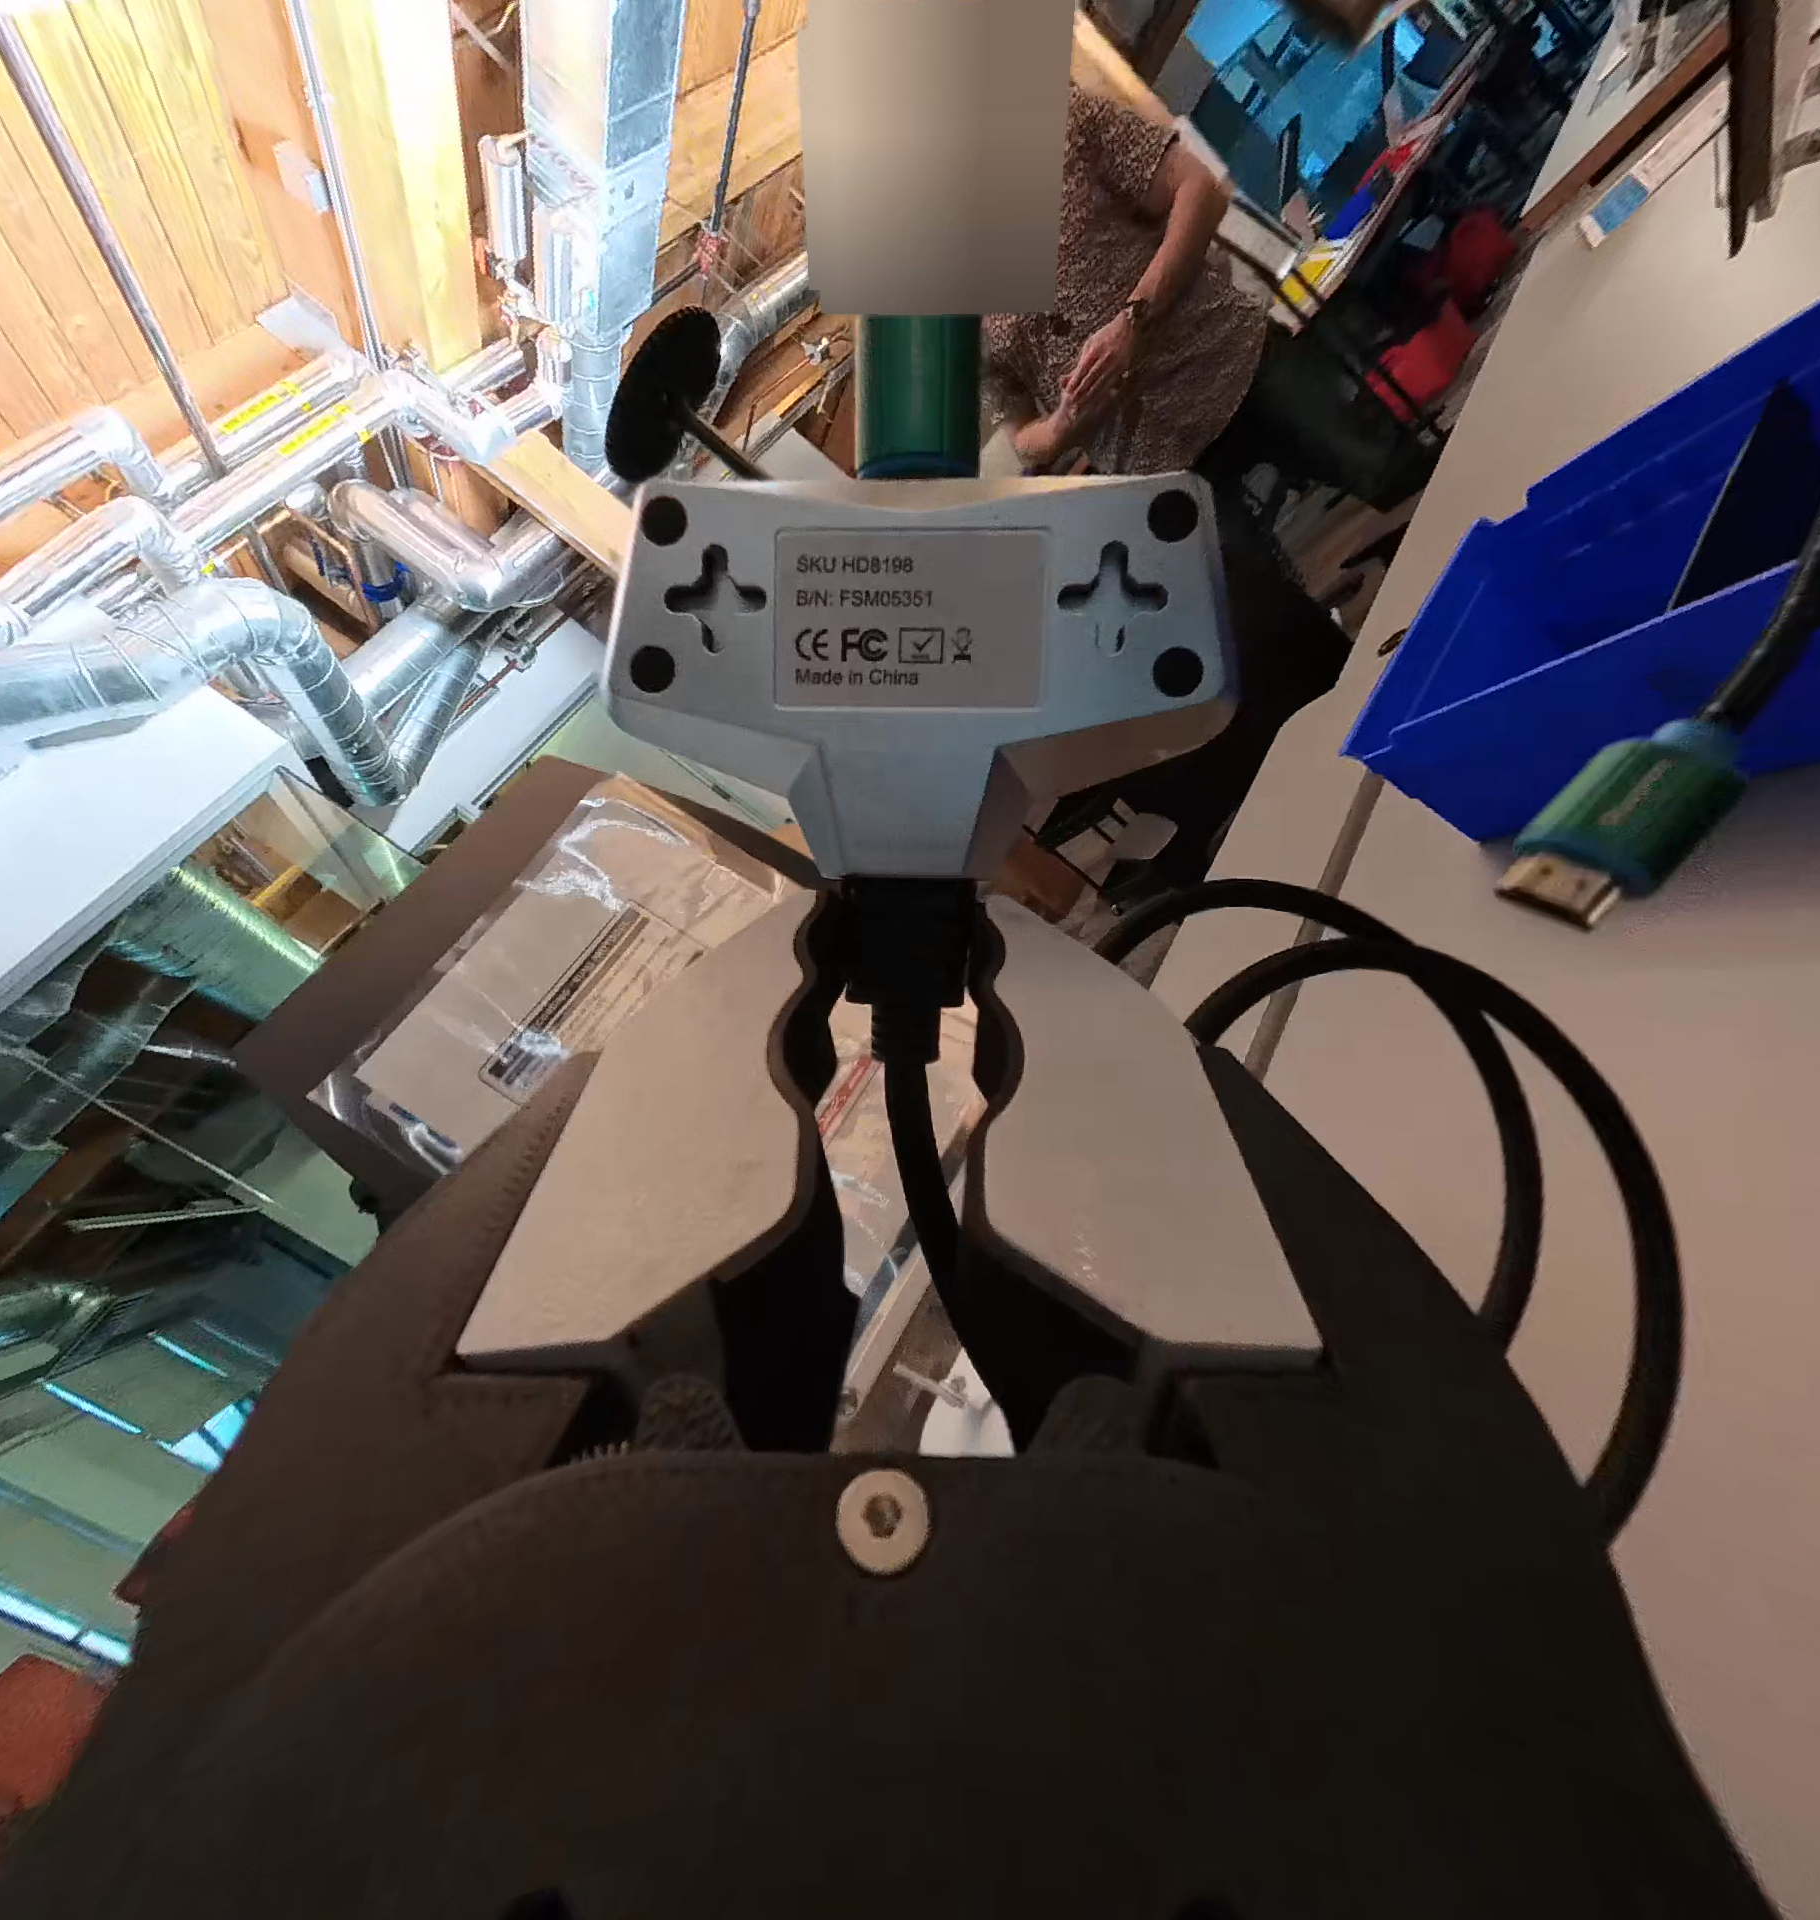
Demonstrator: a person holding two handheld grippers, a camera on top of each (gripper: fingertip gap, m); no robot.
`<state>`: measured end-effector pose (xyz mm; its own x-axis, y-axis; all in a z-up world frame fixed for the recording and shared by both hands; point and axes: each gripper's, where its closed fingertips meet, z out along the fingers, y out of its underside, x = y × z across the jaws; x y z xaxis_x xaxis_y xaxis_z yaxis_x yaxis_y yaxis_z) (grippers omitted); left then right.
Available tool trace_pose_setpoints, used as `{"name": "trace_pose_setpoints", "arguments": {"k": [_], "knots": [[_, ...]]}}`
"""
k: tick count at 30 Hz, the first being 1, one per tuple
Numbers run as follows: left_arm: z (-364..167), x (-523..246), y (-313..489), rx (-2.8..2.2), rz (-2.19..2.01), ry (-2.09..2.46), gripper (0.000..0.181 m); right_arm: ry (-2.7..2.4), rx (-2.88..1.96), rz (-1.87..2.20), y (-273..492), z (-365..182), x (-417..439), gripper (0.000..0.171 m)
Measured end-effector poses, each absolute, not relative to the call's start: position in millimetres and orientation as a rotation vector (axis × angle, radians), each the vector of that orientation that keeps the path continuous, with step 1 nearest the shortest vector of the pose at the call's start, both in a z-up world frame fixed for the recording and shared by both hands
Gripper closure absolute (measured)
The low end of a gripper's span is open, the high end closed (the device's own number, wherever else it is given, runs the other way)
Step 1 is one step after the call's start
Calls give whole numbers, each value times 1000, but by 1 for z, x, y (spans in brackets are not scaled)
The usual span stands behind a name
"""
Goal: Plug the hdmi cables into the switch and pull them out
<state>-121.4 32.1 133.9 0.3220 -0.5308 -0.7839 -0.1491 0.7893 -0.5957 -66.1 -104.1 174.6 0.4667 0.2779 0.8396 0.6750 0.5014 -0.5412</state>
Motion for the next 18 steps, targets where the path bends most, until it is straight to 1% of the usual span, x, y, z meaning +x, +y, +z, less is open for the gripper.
{"name": "trace_pose_setpoints", "arguments": {"k": [5,10,13,18], "knots": [[128,-127,47,-689,-177,1228,159,-988,-1190,-484,-71,170,-38,161],[118,-121,56,-713,-68,1241,159,-945,-1242,-327,-58,160,-63,161],[116,-117,55,-714,-79,1241,159,-878,-1262,-309,-44,154,-73,161],[125,-125,54,-710,-132,1197,159,-770,-1179,-355,-37,162,-71,161]]}}
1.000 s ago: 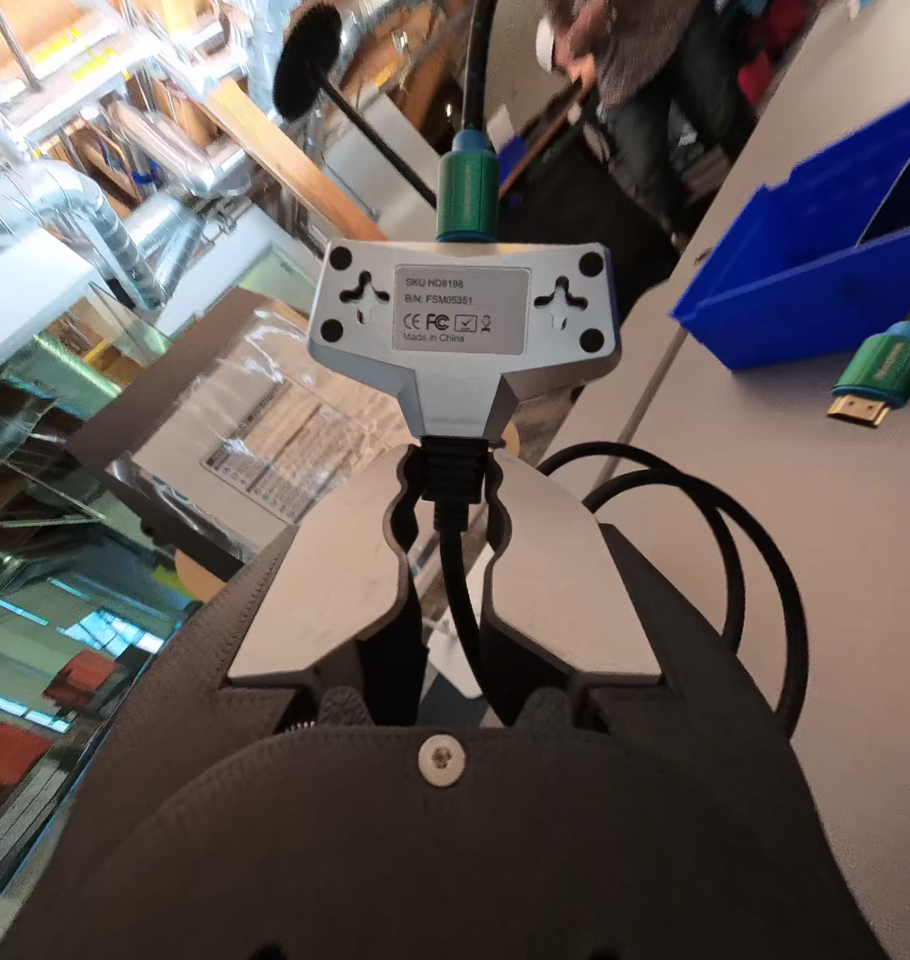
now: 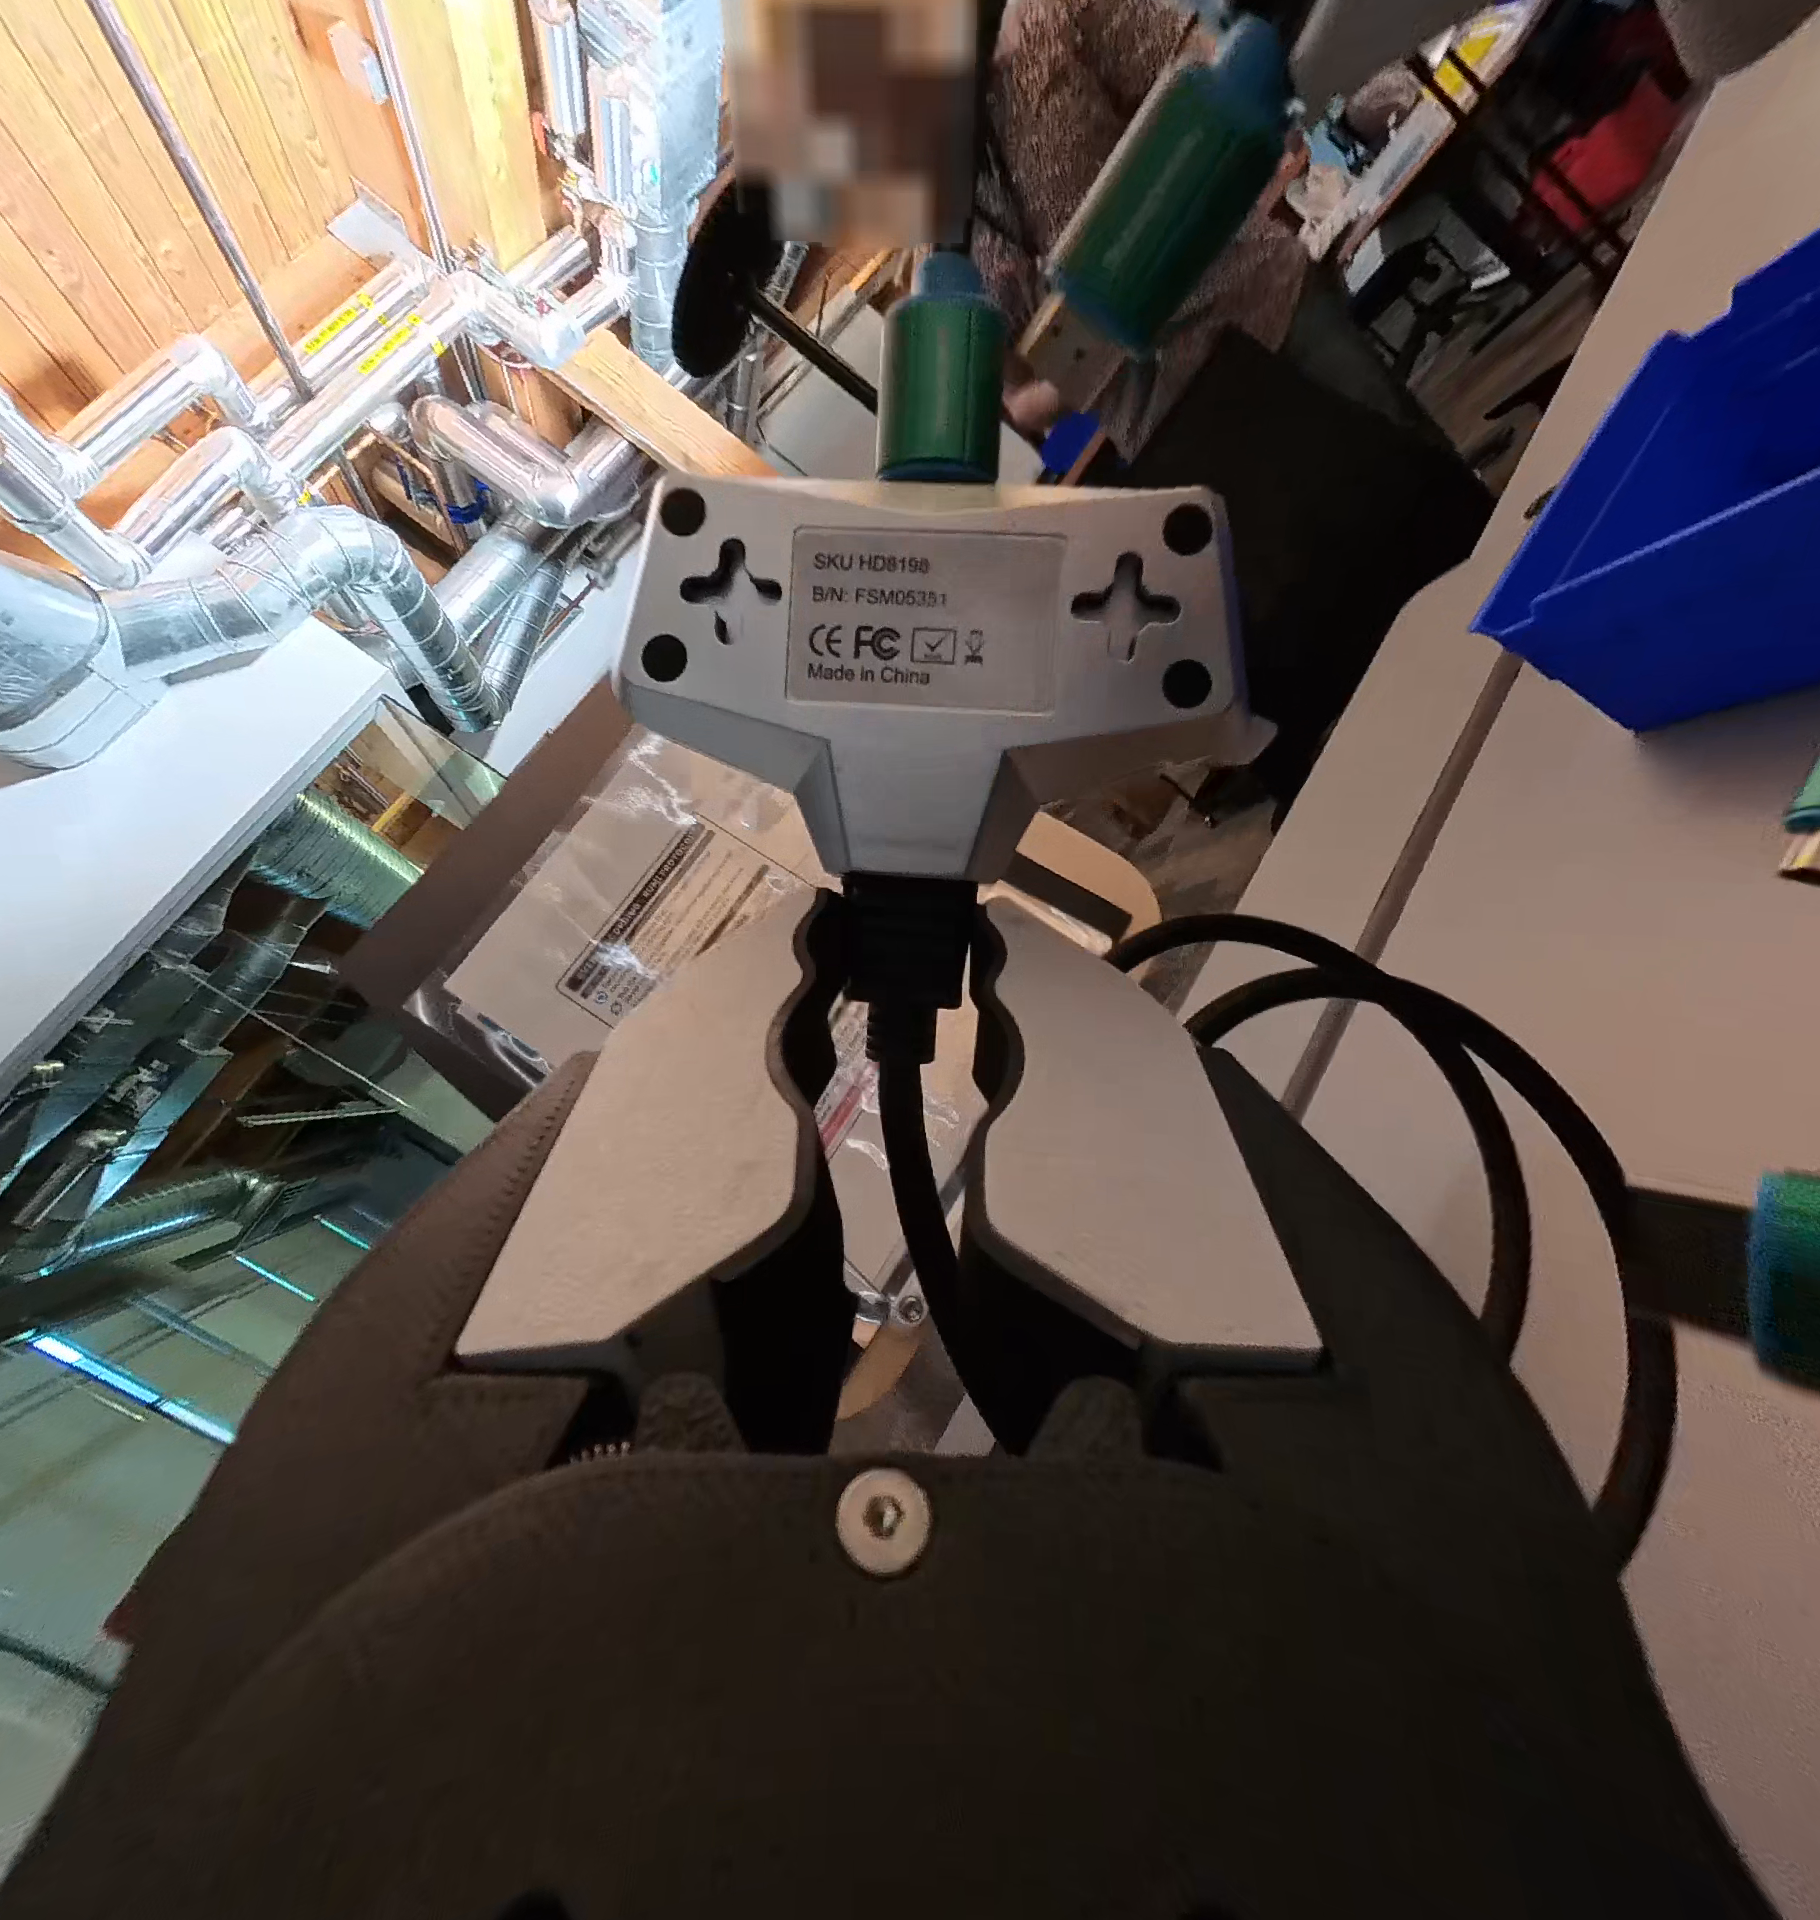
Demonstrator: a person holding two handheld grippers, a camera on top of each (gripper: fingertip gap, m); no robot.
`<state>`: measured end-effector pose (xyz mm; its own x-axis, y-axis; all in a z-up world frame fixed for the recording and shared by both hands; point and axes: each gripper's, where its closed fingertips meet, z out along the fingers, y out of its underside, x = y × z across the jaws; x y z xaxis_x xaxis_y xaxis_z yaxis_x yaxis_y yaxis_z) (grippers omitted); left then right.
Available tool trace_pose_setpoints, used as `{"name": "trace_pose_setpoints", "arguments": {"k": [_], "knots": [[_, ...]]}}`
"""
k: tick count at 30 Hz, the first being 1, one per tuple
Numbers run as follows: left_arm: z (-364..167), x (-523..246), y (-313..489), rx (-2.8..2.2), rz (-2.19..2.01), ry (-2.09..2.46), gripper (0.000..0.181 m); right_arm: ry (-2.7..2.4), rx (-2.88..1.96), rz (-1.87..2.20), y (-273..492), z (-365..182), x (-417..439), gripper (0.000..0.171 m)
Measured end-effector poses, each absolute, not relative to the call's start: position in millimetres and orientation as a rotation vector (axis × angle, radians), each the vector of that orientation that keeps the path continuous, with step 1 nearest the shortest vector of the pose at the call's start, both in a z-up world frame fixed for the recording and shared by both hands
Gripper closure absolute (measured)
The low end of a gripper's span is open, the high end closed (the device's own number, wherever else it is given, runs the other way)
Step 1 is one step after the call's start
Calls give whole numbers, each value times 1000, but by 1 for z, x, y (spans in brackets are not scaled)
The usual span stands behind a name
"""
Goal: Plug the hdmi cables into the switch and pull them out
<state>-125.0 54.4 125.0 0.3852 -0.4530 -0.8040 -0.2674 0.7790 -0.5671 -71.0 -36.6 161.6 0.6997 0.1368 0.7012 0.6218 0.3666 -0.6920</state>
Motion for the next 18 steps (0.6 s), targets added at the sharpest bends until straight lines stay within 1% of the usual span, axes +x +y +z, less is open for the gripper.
{"name": "trace_pose_setpoints", "arguments": {"k": [3,7,14,18], "knots": [[133,-132,50,-682,-171,1172,159,-797,-1152,-365,-37,162,-72,161],[136,-136,40,-622,-188,1196,159,-906,-1086,-276,-50,165,-79,161],[141,-132,22,-555,-178,1222,159,-980,-1191,4,-70,164,-69,161],[146,-130,10,-509,-133,1225,159,-950,-1204,-83,-69,167,-63,161]]}}
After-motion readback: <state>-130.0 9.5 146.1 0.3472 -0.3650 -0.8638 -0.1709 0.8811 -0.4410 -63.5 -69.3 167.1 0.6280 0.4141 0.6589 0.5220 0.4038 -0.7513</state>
